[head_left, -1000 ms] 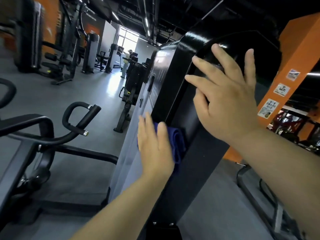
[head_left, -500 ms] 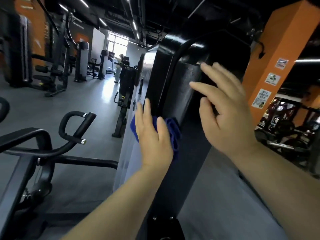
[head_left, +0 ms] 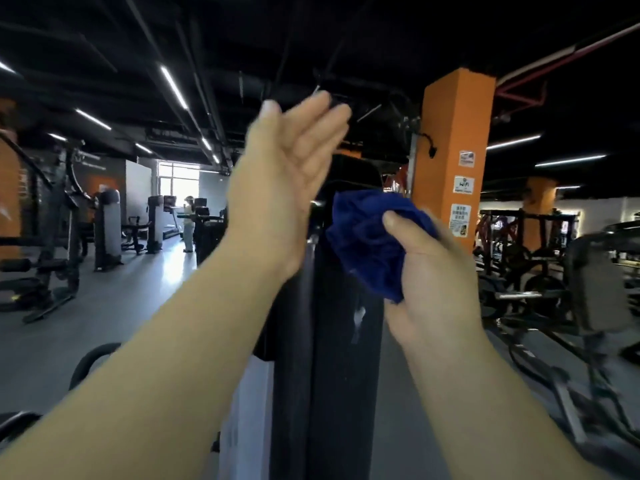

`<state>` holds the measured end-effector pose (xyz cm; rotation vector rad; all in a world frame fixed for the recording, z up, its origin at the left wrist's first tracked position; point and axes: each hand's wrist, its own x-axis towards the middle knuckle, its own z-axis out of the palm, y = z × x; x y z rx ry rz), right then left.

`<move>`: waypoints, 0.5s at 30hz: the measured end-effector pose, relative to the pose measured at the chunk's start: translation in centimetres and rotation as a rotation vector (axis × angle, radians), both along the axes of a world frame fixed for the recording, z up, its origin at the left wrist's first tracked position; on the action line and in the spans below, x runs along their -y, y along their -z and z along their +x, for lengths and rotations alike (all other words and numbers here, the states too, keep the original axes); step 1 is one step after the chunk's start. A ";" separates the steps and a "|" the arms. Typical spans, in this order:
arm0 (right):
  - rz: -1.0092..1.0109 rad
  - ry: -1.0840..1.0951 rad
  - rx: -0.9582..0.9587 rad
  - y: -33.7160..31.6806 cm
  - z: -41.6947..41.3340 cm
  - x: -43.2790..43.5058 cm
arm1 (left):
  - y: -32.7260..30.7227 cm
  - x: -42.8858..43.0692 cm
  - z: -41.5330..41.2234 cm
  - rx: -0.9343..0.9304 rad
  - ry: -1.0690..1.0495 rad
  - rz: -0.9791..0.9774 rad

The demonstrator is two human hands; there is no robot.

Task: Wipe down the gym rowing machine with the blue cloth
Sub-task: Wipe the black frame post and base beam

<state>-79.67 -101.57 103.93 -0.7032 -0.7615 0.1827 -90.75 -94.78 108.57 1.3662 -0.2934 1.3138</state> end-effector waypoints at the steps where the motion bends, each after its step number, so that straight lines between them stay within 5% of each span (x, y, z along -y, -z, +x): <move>1: 0.012 0.147 0.057 -0.9 0.5 -0.3 | -1.0 -1.1 -0.5 0.050 -0.122 -0.017; 5: -0.254 0.769 0.615 -2.3 2.4 -2.7 | -0.3 -5.4 0.2 -0.256 -0.580 0.176; 11: -0.203 0.866 0.980 5.2 2.6 -4.1 | 5.5 -11.7 3.0 -0.405 -0.949 0.593; 15: -0.336 0.803 0.914 -1.3 4.0 -4.7 | 6.3 -12.1 4.4 -0.230 -1.017 0.613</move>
